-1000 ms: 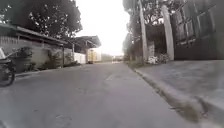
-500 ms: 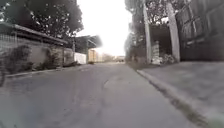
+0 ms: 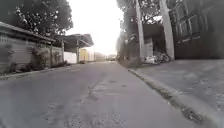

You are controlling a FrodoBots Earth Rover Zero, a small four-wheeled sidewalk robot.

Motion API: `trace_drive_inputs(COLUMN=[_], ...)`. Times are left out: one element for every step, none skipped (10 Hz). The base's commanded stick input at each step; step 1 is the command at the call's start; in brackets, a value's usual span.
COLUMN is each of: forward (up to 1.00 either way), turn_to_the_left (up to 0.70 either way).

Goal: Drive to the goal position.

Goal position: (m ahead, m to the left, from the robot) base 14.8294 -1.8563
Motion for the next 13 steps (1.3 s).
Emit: trace_drive_inputs(forward=[1.0, 1.0, 1.0, 1.0, 1.0, 1.0, 1.0, 1.0, 1.0, 1.0, 1.0, 1.0, 1.0], turn_to_the_left=[0.0, 0.0, 0.0, 0.0, 0.0, 0.0, 0.0, 0.0, 0.0, 0.0, 0.0, 0.0, 0.0])
